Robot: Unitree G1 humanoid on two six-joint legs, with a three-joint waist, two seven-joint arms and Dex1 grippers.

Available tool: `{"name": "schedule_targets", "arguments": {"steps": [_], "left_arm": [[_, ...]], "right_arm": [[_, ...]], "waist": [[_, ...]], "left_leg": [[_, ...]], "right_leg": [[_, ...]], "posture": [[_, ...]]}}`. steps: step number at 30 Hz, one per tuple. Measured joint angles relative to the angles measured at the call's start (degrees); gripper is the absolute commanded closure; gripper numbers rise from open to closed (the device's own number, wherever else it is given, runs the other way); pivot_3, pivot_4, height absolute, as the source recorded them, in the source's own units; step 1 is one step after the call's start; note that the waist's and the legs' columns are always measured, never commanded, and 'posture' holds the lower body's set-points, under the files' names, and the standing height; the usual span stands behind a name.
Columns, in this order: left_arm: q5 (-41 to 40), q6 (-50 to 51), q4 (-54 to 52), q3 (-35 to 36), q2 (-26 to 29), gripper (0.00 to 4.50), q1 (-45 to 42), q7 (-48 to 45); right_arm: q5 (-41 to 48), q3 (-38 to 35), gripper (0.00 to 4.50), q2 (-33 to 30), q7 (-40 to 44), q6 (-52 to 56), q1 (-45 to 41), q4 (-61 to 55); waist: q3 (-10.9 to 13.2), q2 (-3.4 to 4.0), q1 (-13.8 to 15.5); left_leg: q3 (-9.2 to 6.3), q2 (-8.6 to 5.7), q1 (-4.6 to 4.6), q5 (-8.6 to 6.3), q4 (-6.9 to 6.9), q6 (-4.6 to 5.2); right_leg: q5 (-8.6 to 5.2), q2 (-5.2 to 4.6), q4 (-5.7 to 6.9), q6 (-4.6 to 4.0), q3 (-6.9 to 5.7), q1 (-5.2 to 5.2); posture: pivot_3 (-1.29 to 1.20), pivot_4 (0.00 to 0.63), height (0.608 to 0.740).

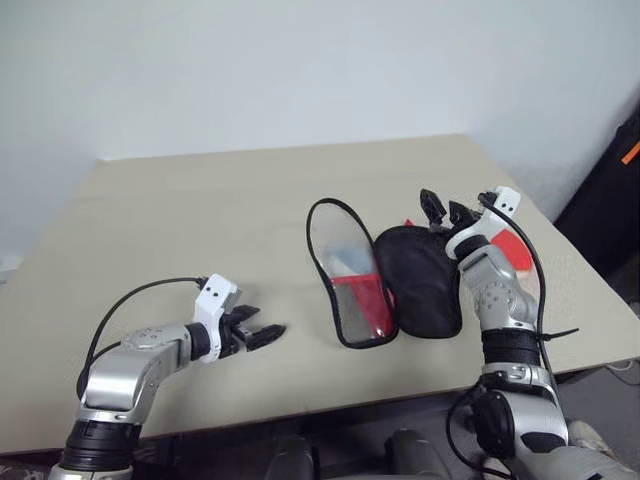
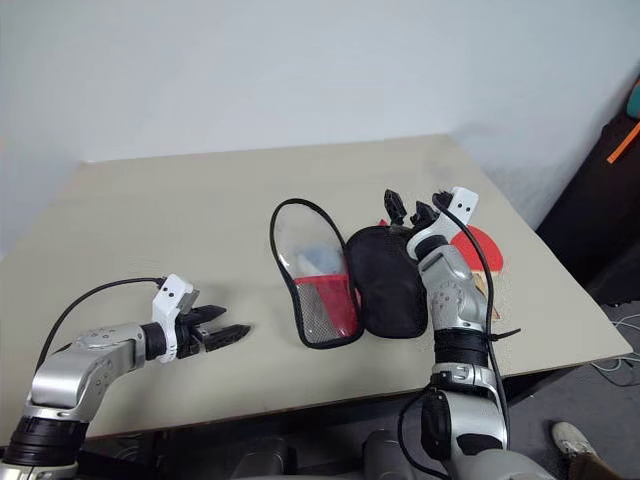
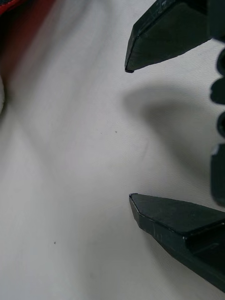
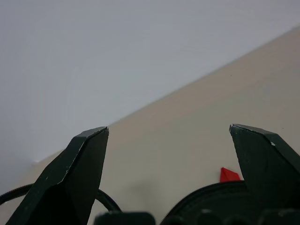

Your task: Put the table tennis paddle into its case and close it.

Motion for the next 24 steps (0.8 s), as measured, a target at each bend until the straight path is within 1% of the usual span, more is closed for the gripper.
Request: {"name": "schedule_targets", "arguments": {"steps": [7, 13, 15, 18, 20, 22, 24], "left_arm": [[0.0, 0.7, 1.6, -1.2, 0.9, 0.00, -4.7, -2.2], [0.2, 1.1, 2.9, -5.0, 2.1, 0.00, -7.6, -5.8], [0.4, 1.0, 4.1, -6.7, 1.9, 0.00, -9.4, -6.7], [0.7, 0.0, 6.2, -9.2, 1.1, 0.00, -12.6, -8.6], [1.2, -1.1, 8.1, -10.8, 0.0, 0.00, -14.3, -9.4], [2.0, -2.3, 10.5, -12.7, -1.6, 0.00, -16.1, -10.2], [2.8, -3.6, 12.4, -14.4, -2.7, 0.00, -17.2, -11.0]], "right_arm": [[-0.1, -0.2, 0.03, 1.1, -2.0, -2.6, 1.5, 0.0], [-3.3, 0.0, 0.03, -0.1, -5.6, -3.0, 6.2, -0.7], [-4.9, 0.3, 0.03, -1.8, -7.5, -2.2, 8.0, -2.4], [-7.7, 1.2, 0.03, -6.2, -9.1, 1.0, 12.0, -7.5], [-8.0, 1.0, 0.03, -8.3, -9.9, 3.6, 14.2, -10.7], [-7.9, 0.1, 0.03, -9.9, -10.6, 7.0, 15.8, -14.0], [-7.7, 0.0, 0.03, -12.2, -11.2, 12.8, 17.0, -17.3]], "waist": [[0.0, 0.00, 0.0], [0.0, 0.01, 0.0], [0.0, 0.01, 0.1], [0.0, 0.00, 0.2], [0.0, 0.01, 0.0], [0.0, 0.01, -0.2], [0.0, 0.01, -0.1]], "left_leg": [[0.01, 0.00, 0.01, 0.00, -0.02, 0.00], [0.02, 0.00, 0.01, 0.00, -0.01, 0.00], [0.01, 0.00, 0.00, 0.00, 0.00, 0.00], [0.02, -0.02, -0.02, 0.00, 0.01, -0.01], [0.03, -0.01, -0.01, 0.00, 0.00, 0.00], [0.05, -0.01, 0.01, 0.00, -0.01, 0.00], [0.04, -0.01, 0.01, 0.01, 0.00, 0.01]], "right_leg": [[0.00, 0.00, -0.02, 0.00, 0.00, 0.01], [0.00, 0.00, 0.00, 0.00, 0.01, -0.01], [0.00, 0.00, -0.01, 0.00, 0.01, 0.00], [-0.01, -0.02, -0.09, 0.00, 0.01, 0.04], [-0.01, -0.01, -0.09, 0.00, 0.02, 0.03], [-0.01, 0.03, -0.07, 0.00, 0.09, -0.01], [-0.01, 0.04, -0.04, 0.00, 0.10, -0.01]], "posture": [[0.00, 0.000, 0.740], [0.00, 0.000, 0.740], [0.00, 0.000, 0.740], [0.00, 0.000, 0.740], [0.00, 0.000, 0.740], [0.00, 0.000, 0.740], [0.00, 0.000, 0.740]]}}
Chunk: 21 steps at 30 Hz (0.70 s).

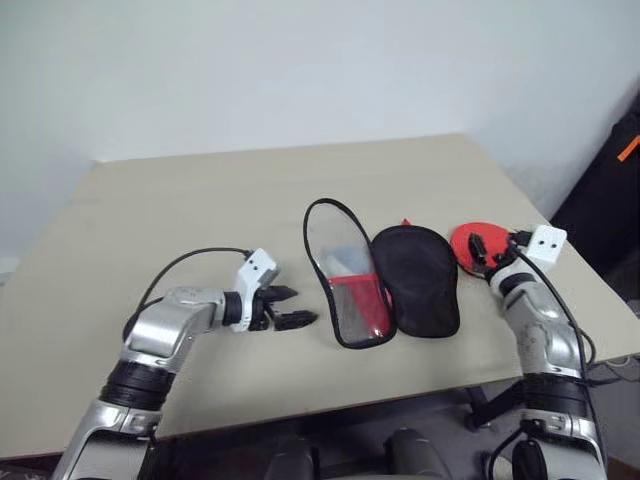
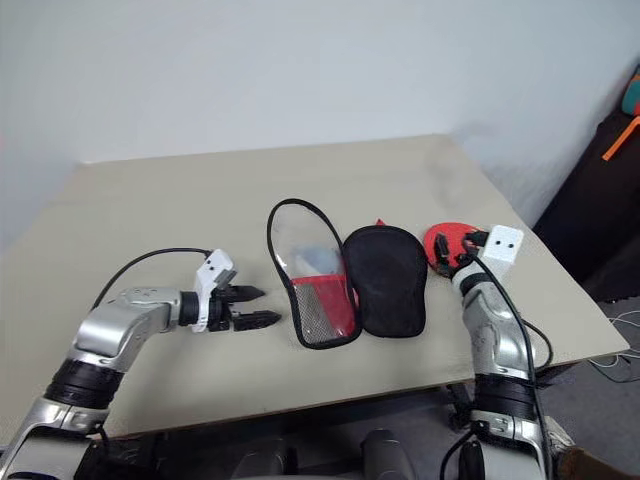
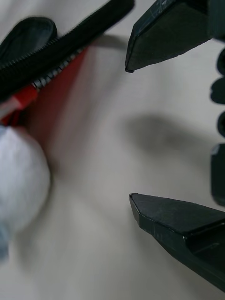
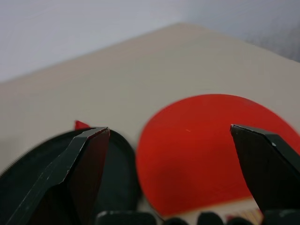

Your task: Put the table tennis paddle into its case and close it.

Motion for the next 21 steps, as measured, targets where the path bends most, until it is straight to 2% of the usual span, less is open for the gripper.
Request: {"name": "schedule_targets", "arguments": {"steps": [8, 15, 21], "left_arm": [[1.1, -2.5, 2.6, -2.3, -3.4, 0.00, -1.5, -1.3], [2.2, -3.2, 3.3, -2.6, -4.4, 0.00, -1.5, -1.6], [2.3, -3.3, 4.2, -2.6, -5.7, 0.00, -1.5, -1.6]], "right_arm": [[0.0, 0.1, 0.03, -5.0, -1.0, 17.9, 2.6, -5.2], [-0.7, -0.5, 0.03, -6.7, -1.1, 21.6, 3.4, -5.5], [0.1, -3.9, 0.03, -7.4, -0.9, 24.4, 2.1, -0.6]], "waist": [[0.0, -0.03, 0.2], [0.0, -0.04, 0.1], [0.0, -0.08, 0.2]], "left_leg": [[0.00, 0.00, -0.02, 0.00, 0.05, 0.00], [0.02, 0.00, -0.02, 0.00, 0.06, 0.00], [0.02, -0.01, -0.02, 0.00, 0.10, 0.01]], "right_leg": [[0.00, 0.00, -0.06, 0.00, 0.03, 0.05], [0.00, 0.00, -0.06, 0.00, 0.04, 0.05], [0.00, 0.00, -0.10, 0.01, 0.04, 0.11]], "posture": [[0.00, 0.000, 0.740], [0.00, 0.000, 0.740], [0.00, 0.000, 0.740]]}}
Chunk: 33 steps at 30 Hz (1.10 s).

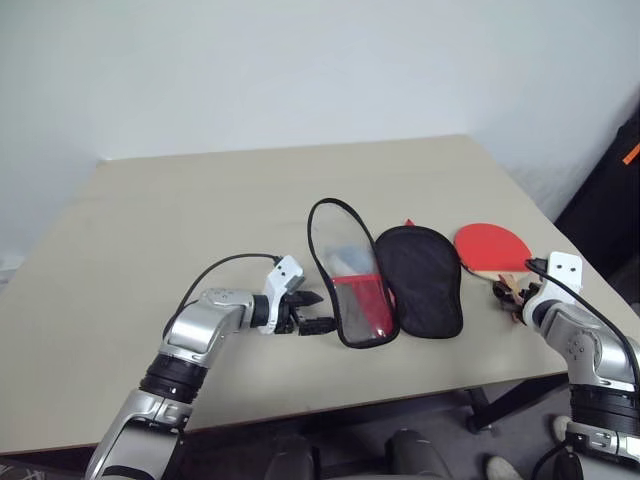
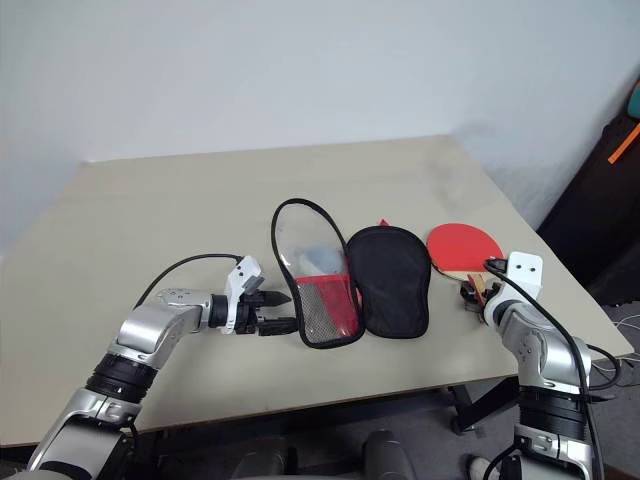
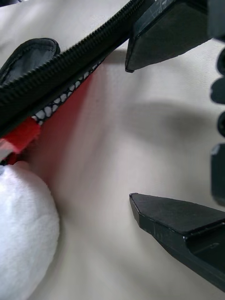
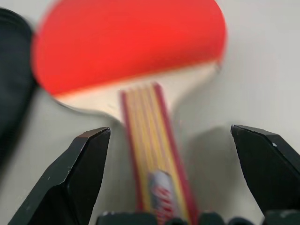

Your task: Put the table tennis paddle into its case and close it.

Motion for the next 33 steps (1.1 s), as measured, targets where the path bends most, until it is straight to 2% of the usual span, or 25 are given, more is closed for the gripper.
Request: {"name": "schedule_targets", "arguments": {"steps": [8, 11, 16, 18, 23, 27, 33], "left_arm": [[0.0, -0.3, 0.0, 0.0, -0.3, 0.00, 0.0, 0.3], [0.0, -0.3, 0.0, 0.1, -0.2, 0.00, 0.0, 0.7], [0.0, -0.3, -0.2, 0.3, -0.1, 0.00, 0.5, 1.4], [0.0, -0.3, -0.2, 0.3, -0.1, 0.00, 0.6, 1.7], [0.0, -0.3, -0.2, 0.9, 0.1, 0.00, 0.6, 2.1], [0.0, -0.3, -0.2, 0.9, 0.1, 0.00, 0.7, 2.4], [-0.1, -0.5, -0.3, 1.0, 0.2, 0.00, 0.9, 2.4]], "right_arm": [[-1.0, 0.9, 0.03, -0.9, 2.6, 0.2, -4.0, 5.9], [-1.5, 1.7, 0.91, -1.0, 3.6, 0.2, -5.2, 7.4], [-2.3, 3.8, 2.71, -1.0, 5.4, 0.2, -7.0, 9.3], [-2.6, 4.6, 3.30, -1.0, 6.0, 0.2, -8.0, 10.4], [-3.3, 4.8, 3.37, -0.9, 5.8, 0.1, -8.9, 11.5], [-3.6, 3.1, 3.37, 2.1, 1.9, -1.9, -9.7, 11.4], [-1.1, 2.3, 3.37, 9.2, -1.3, 0.6, -9.7, -3.4]], "waist": [[-0.1, -0.37, -0.2], [-0.1, -0.48, -0.5], [-0.2, -0.64, -1.3], [-0.2, -0.66, -1.5], [-0.2, -0.69, -1.5], [-0.1, -0.61, -1.4], [0.0, -0.35, -1.4]], "left_leg": [[0.00, 0.01, 0.04, 0.00, 0.05, 0.00], [0.01, 0.04, 0.06, 0.00, 0.05, 0.00], [-0.01, 0.15, 0.07, 0.00, 0.05, 0.00], [0.01, 0.15, 0.07, 0.00, 0.05, 0.00], [0.06, 0.15, 0.07, 0.00, 0.06, 0.00], [0.06, 0.10, 0.01, 0.00, 0.03, 0.00], [0.09, 0.07, -0.07, 0.00, -0.15, 0.01]], "right_leg": [[0.00, 0.03, -0.01, 0.01, 0.03, 0.03], [0.01, 0.08, 0.00, 0.01, 0.08, 0.02], [0.01, 0.47, -0.01, 0.00, 0.51, 0.04], [0.01, 0.51, 0.00, 0.00, 0.59, 0.03], [0.01, 0.54, -0.01, 0.00, 0.70, 0.03], [0.01, 0.55, 0.03, 0.01, 0.79, -0.04], [0.01, 0.58, 0.11, 0.04, 0.93, -0.25]], "posture": [[0.00, 0.000, 0.740], [0.00, 0.000, 0.740], [0.00, 0.000, 0.740], [0.00, 0.000, 0.740], [0.00, 0.000, 0.740], [0.00, 0.000, 0.740], [0.00, 0.000, 0.740]]}}
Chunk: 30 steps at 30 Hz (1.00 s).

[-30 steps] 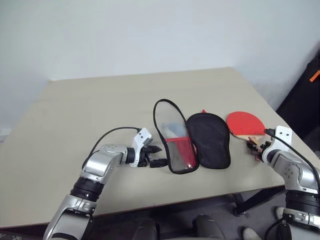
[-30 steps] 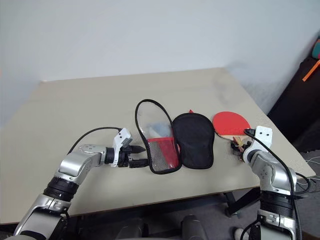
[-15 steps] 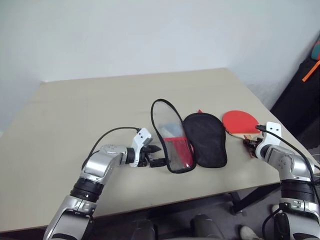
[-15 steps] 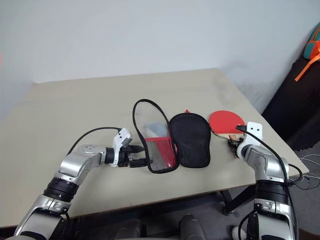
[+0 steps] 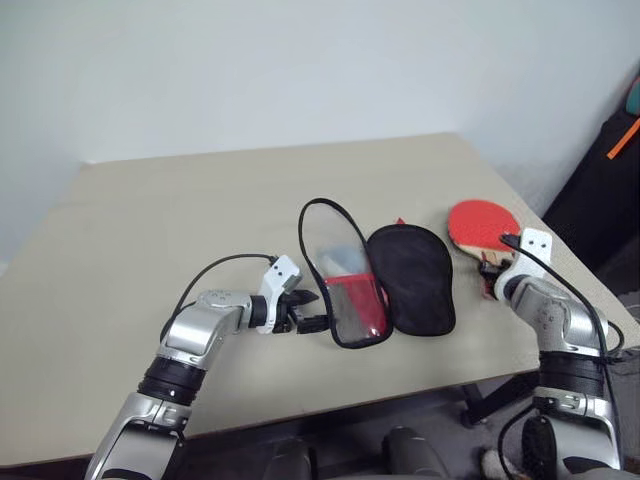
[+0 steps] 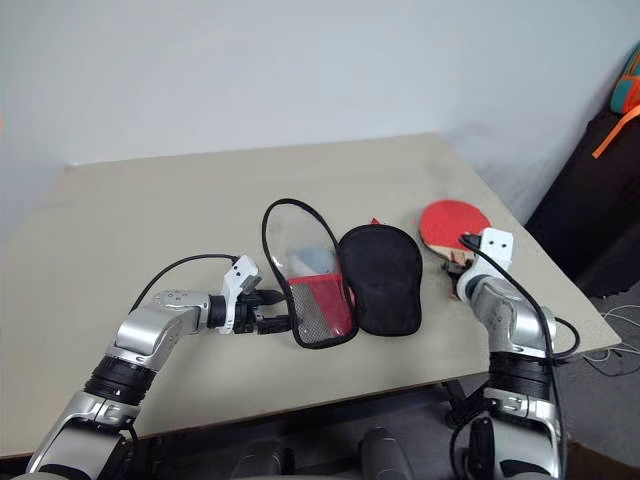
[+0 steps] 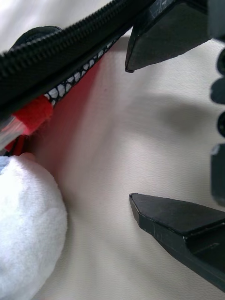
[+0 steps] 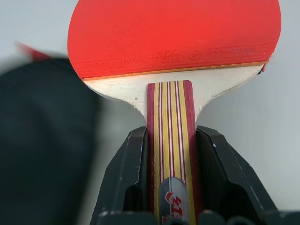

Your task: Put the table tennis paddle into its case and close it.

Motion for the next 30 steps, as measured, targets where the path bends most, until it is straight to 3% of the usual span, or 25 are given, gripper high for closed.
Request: {"name": "schedule_targets", "arguments": {"steps": [7, 13, 24, 30], "left_arm": [[0.1, 0.0, 0.1, 0.0, 0.1, 0.00, 0.0, -0.6], [0.3, -0.1, 0.5, -0.4, 0.0, 0.00, -0.5, -1.0], [1.2, -0.6, 1.7, -0.7, -0.4, 0.00, -1.3, -1.8], [1.4, -0.6, 1.7, -0.7, -0.5, 0.00, -1.5, -1.8]], "right_arm": [[3.1, 5.0, 3.37, 7.7, -1.5, 7.7, 5.1, -14.7], [2.3, 8.3, 3.37, 11.3, -3.2, 9.3, 12.5, -15.3], [0.7, 10.3, 3.37, 11.8, -3.7, 6.1, 14.4, -16.0], [0.6, 12.0, 1.29, 11.4, -2.7, 5.8, 14.5, -15.2]], "waist": [[0.0, -0.03, 0.6], [0.0, -0.02, 0.9], [0.0, -0.06, 1.3], [-0.1, -0.15, 1.3]], "left_leg": [[0.00, 0.00, 0.01, 0.00, 0.06, -0.01], [0.02, 0.00, -0.07, -0.01, 0.07, -0.01], [0.01, 0.00, 0.00, -0.01, 0.06, -0.02], [0.00, 0.01, 0.04, -0.01, 0.06, -0.02]], "right_leg": [[-0.01, -0.01, 0.00, -0.03, 0.00, 0.04], [-0.01, -0.02, 0.03, -0.03, 0.01, -0.07], [-0.01, -0.01, 0.03, -0.03, -0.01, -0.01], [-0.02, -0.01, 0.03, -0.04, -0.01, 0.03]], "posture": [[0.00, 0.000, 0.740], [0.00, 0.000, 0.740], [0.00, 0.000, 0.740], [0.00, 0.000, 0.740]]}}
